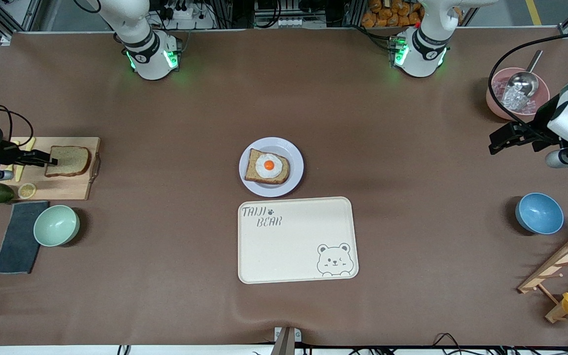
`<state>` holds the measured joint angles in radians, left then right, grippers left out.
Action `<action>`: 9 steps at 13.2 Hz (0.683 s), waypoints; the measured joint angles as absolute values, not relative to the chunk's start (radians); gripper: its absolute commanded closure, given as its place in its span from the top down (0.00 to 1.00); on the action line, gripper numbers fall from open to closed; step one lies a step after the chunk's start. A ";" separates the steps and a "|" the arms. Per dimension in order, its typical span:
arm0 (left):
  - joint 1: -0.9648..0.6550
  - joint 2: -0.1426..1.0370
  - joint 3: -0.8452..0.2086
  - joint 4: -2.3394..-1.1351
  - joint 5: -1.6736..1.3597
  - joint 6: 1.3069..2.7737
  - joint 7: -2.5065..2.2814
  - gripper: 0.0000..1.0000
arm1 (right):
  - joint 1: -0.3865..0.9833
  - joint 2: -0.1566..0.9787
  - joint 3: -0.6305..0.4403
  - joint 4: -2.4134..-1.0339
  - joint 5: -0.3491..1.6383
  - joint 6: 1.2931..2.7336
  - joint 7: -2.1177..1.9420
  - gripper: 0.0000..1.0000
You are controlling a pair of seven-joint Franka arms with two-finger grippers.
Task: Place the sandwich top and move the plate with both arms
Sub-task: 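Lower the right gripper and grasp the bread slice by its edge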
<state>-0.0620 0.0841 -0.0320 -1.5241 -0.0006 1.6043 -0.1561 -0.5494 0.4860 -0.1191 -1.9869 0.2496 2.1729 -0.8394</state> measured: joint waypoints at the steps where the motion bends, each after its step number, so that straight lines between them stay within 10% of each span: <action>1: -0.062 0.084 -0.032 -1.524 -0.001 1.604 -0.156 1.00 | -0.551 0.490 -0.119 -1.987 0.258 2.174 -0.845 0.44; 4: -0.061 0.084 -0.032 -1.524 -0.001 1.605 -0.156 1.00 | -0.556 0.498 -0.119 -1.987 0.267 2.176 -0.848 0.00; 9: -0.061 0.084 -0.032 -1.523 -0.001 1.606 -0.156 1.00 | -0.568 0.499 -0.119 -1.984 0.291 2.177 -0.852 0.00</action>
<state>-0.0610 0.0841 -0.0320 -1.5227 -0.0006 1.6060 -0.1560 -0.5679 0.4986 -0.1195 -1.9841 0.2906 2.1773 -0.8517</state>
